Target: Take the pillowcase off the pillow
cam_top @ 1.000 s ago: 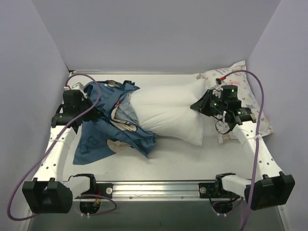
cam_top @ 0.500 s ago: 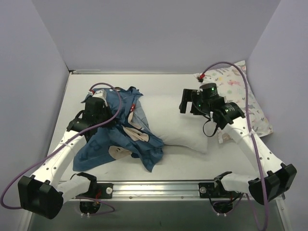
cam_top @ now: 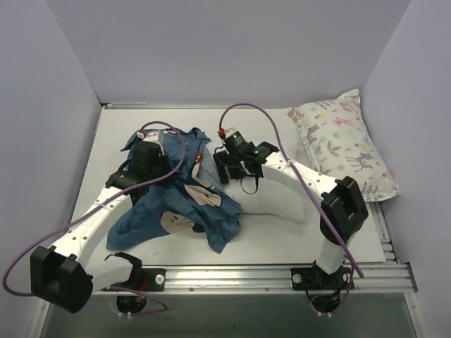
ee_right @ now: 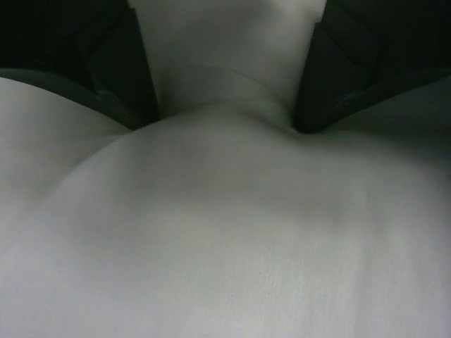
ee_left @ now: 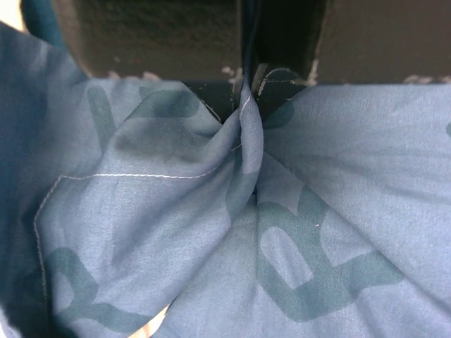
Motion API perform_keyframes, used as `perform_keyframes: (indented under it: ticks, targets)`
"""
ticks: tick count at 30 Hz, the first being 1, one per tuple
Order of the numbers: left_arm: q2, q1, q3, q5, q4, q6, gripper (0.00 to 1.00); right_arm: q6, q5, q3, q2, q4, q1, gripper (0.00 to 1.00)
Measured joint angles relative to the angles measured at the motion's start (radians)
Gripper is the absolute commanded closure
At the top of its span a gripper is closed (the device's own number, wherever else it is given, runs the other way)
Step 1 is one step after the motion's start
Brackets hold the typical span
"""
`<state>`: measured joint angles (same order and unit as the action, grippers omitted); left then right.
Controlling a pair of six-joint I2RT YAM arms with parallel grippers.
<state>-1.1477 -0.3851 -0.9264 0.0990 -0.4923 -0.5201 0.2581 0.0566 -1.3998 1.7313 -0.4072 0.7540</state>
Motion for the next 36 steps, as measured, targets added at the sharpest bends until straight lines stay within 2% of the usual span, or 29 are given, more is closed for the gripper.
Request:
perform_keyframes:
  ticks: [1, 2, 3, 7, 8, 12, 20, 25, 32, 36]
  targets:
    - [-0.005, -0.003, -0.004, -0.002, 0.000, 0.001, 1.00, 0.000, 0.003, -0.006, 0.022, 0.004, -0.003, 0.51]
    - [-0.009, -0.006, -0.010, -0.003, 0.000, 0.004, 1.00, -0.001, 0.003, -0.013, 0.034, 0.008, -0.007, 0.95]
    - [-0.012, -0.008, -0.020, -0.008, 0.000, 0.006, 0.97, 0.004, -0.002, -0.018, 0.037, 0.016, -0.013, 1.00]
    - [-0.016, -0.015, -0.076, -0.031, -0.006, 0.031, 0.45, 0.040, -0.034, -0.011, 0.005, 0.045, -0.047, 1.00]
    - [-0.016, -0.016, -0.094, -0.039, -0.013, 0.037, 0.28, 0.049, -0.049, -0.005, -0.005, 0.051, -0.060, 1.00]
    - [-0.013, -0.026, -0.165, -0.029, -0.040, 0.055, 0.09, 0.074, -0.129, 0.033, -0.058, 0.074, -0.115, 1.00]
    - [0.119, -0.023, -0.178, 0.197, -0.159, 0.031, 0.05, 0.103, -0.198, 0.052, -0.118, 0.047, -0.200, 1.00]
    - [0.196, -0.002, -0.160, 0.262, -0.229, 0.010, 0.04, 0.138, -0.266, 0.050, -0.116, 0.047, -0.243, 1.00]
    - [0.237, 0.037, -0.028, 0.262, -0.304, -0.002, 0.02, 0.163, -0.323, -0.038, -0.068, 0.020, -0.262, 1.00]
    - [0.238, 0.103, 0.034, 0.171, -0.297, 0.008, 0.05, 0.175, -0.372, -0.088, -0.031, 0.010, -0.291, 1.00]
